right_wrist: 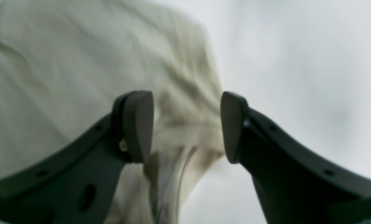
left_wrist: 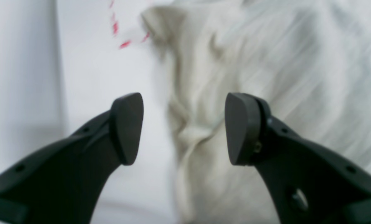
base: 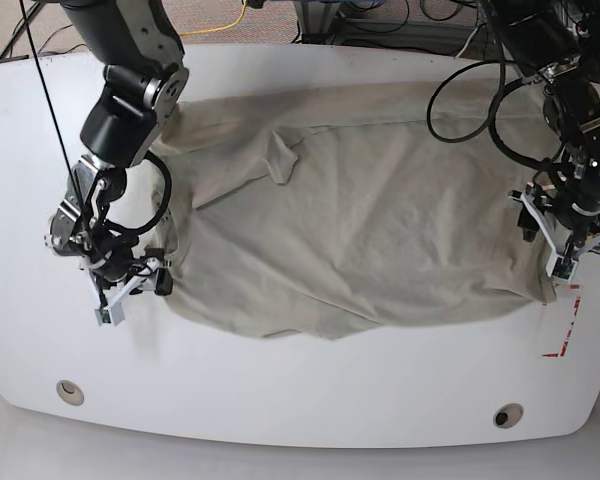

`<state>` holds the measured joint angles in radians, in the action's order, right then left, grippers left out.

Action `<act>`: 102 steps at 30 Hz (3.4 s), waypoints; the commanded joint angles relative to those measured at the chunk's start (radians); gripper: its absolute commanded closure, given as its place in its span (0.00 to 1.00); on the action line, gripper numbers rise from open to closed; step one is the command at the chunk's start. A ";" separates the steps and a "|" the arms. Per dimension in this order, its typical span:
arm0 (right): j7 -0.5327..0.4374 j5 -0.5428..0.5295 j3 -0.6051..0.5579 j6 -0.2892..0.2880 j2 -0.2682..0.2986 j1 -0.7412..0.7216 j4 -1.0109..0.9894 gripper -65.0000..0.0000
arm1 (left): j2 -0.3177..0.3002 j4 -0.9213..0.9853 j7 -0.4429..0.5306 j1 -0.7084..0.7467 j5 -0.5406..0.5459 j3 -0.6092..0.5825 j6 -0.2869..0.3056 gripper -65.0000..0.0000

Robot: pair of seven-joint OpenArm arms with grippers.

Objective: Layout the t-shirt on the table in an organized manner, then fold the t-shirt properly
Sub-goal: 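Move both grippers to the shirt's opposite edge and pinch fabric, then lift the shirt edge high with both grippers, raising the shirt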

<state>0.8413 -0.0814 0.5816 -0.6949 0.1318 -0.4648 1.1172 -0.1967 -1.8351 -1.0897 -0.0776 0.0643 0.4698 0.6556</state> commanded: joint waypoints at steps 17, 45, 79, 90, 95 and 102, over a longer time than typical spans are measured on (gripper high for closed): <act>-0.475 -0.018 -0.131 -0.003 0.124 -0.229 -0.676 0.49 | -0.016 0.079 0.015 -0.098 -0.060 0.007 -0.001 0.40; -0.472 -0.018 -0.237 -0.003 0.044 -0.234 -0.636 0.97 | -0.033 0.363 0.019 -0.242 -0.062 0.188 -0.121 0.39; -0.448 -0.025 -0.248 -0.003 0.042 -0.211 -0.630 0.97 | -0.162 1.431 0.715 -0.635 -0.060 0.028 -0.368 0.39; -0.409 -0.027 -0.248 -0.003 0.039 -0.167 -0.523 0.97 | -0.162 1.432 0.670 -0.595 -0.060 0.028 -0.368 0.40; -0.406 -0.027 -0.248 -0.003 0.038 -0.165 -0.515 0.97 | -0.162 1.382 0.638 -0.578 -0.057 0.028 -0.365 0.44; -0.406 -0.027 -0.248 -0.003 0.038 -0.165 -0.513 0.97 | -0.159 1.310 0.612 -0.515 -0.056 0.028 -0.365 0.94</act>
<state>0.4496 -0.0933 0.3328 -0.6884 0.1616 -0.5961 0.5819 -0.3450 -0.4984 -0.4358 -0.5896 0.0196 0.5022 0.2951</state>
